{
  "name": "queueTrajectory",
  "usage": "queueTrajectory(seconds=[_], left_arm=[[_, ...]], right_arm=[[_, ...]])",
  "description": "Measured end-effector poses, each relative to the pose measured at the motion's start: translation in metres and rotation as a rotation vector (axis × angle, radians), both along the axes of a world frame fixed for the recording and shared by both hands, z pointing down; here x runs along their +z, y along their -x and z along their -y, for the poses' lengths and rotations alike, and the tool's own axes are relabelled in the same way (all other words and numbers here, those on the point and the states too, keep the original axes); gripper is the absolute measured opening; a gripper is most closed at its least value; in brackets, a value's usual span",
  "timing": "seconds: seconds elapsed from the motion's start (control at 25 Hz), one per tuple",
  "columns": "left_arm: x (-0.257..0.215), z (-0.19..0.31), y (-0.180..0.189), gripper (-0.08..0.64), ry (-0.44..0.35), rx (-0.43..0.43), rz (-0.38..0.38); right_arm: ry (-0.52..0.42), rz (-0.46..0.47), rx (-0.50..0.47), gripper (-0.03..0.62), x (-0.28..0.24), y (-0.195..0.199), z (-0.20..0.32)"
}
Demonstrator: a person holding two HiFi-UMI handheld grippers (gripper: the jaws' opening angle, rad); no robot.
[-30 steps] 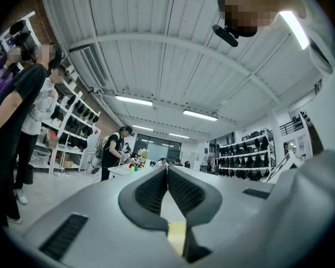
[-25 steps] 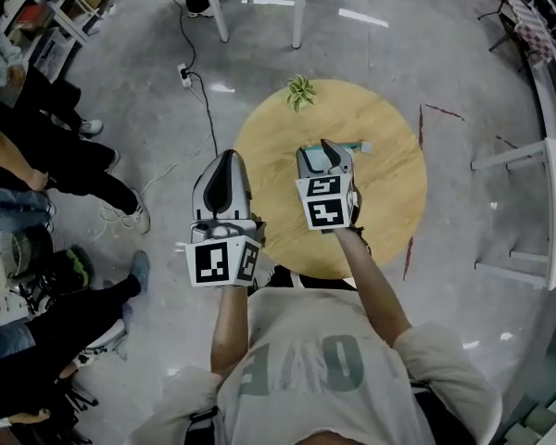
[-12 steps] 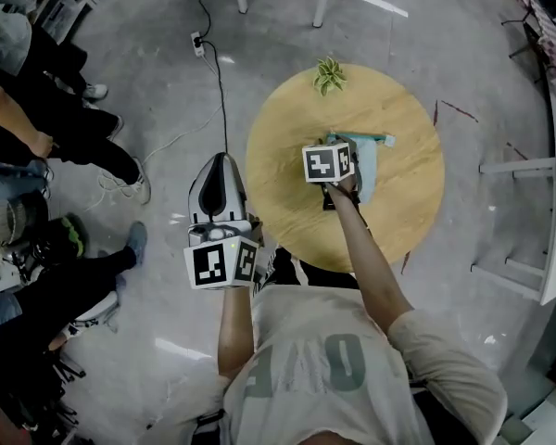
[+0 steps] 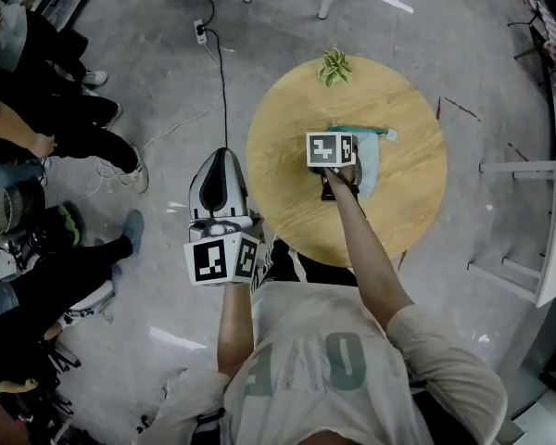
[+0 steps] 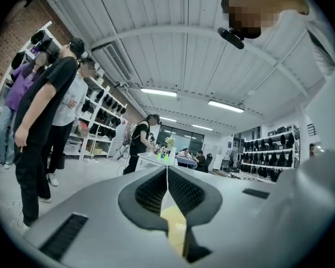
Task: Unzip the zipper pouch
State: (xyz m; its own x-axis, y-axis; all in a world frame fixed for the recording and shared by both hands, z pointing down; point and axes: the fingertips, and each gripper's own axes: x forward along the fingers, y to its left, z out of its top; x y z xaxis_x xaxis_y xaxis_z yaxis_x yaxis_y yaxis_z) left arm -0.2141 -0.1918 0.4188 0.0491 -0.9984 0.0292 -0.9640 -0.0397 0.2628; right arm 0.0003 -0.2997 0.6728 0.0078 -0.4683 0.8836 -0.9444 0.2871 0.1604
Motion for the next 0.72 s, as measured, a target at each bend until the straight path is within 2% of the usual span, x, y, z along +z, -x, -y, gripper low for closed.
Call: queueTrajectory(seconds=[0.32, 0.72], left_arm=[[-0.006, -0.003, -0.009, 0.029, -0.008, 0.015, 0.013], [-0.034, -0.003, -0.032, 0.029, -0.071, 0.061, 0.034]], right_arm=[[-0.026, -0.007, -0.013, 0.038, -0.009, -0.007, 0.002], [-0.27, 0.117, 0.001, 0.034, -0.104, -0.017, 0.025]])
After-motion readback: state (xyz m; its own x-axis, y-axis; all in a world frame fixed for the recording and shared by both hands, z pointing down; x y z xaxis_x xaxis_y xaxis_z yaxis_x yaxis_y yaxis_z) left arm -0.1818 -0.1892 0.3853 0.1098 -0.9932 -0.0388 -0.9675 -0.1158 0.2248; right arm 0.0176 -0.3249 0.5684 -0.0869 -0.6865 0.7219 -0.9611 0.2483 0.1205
